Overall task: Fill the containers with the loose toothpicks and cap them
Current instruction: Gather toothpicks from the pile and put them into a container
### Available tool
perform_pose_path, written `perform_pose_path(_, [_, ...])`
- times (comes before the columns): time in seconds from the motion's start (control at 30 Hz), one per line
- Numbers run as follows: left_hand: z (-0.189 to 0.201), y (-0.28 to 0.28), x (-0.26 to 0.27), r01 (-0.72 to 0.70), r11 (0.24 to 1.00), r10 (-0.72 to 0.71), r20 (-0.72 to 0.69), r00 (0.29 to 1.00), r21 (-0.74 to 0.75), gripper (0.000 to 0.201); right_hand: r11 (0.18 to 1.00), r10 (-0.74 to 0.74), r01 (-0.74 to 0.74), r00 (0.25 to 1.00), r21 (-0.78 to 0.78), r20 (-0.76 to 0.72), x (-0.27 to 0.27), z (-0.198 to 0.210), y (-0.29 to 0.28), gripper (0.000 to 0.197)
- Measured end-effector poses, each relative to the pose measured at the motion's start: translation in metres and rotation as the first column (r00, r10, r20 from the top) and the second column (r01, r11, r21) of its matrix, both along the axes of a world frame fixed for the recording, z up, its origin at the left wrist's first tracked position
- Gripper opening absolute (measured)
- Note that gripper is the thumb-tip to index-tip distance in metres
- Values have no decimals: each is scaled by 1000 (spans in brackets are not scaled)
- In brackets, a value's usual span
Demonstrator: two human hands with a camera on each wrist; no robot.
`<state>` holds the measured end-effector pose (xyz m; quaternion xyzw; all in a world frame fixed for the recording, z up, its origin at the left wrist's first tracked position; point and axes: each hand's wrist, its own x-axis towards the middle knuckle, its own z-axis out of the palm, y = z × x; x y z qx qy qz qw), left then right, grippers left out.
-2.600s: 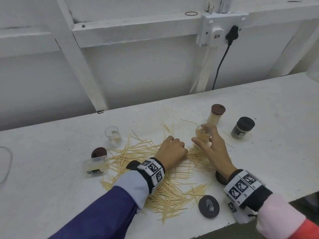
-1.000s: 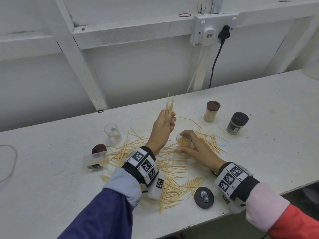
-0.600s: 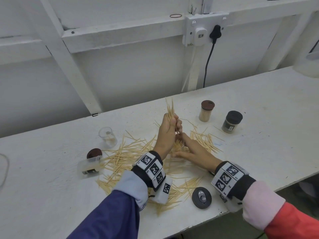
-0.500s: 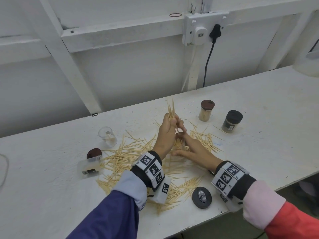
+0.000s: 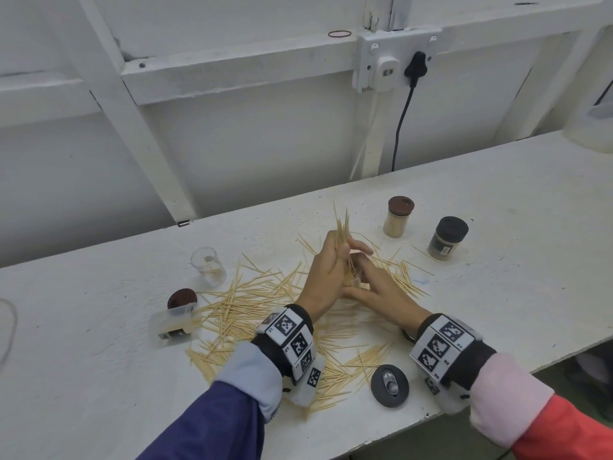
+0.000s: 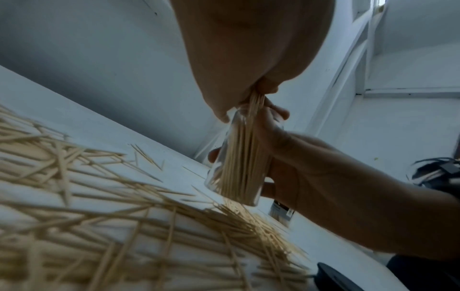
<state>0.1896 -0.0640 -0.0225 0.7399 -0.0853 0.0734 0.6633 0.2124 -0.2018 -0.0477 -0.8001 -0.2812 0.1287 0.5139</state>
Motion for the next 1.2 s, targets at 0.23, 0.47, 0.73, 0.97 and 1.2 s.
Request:
perform_pose_path(0.23, [-18, 3, 2, 20, 994, -15, -46, 999, 109, 38, 999, -18, 20, 998, -34, 62, -1, -3, -2, 61])
perform_pose_path(0.47, [-18, 10, -2, 51, 997, -57, -105, 993, -58, 34, 999, -29, 30, 999, -26, 41, -3, -1, 2, 70])
perform_pose_path(0.73, [-17, 7, -3, -16, 1000, 15, -49, 999, -24, 33, 999, -37, 40, 996, -33, 78, -3, -1, 2, 60])
perform_pose_path(0.97, [-9, 5, -13, -4, 995, -4, -83, 997, -100, 48, 998, -42, 43, 998, -34, 52, -4, 2, 1, 70])
perform_pose_path(1.2, [-16, 11, -9, -92, 984, 73, -120, 990, -155, 24, 999, -34, 37, 996, -39, 78, -6, 4, 2, 74])
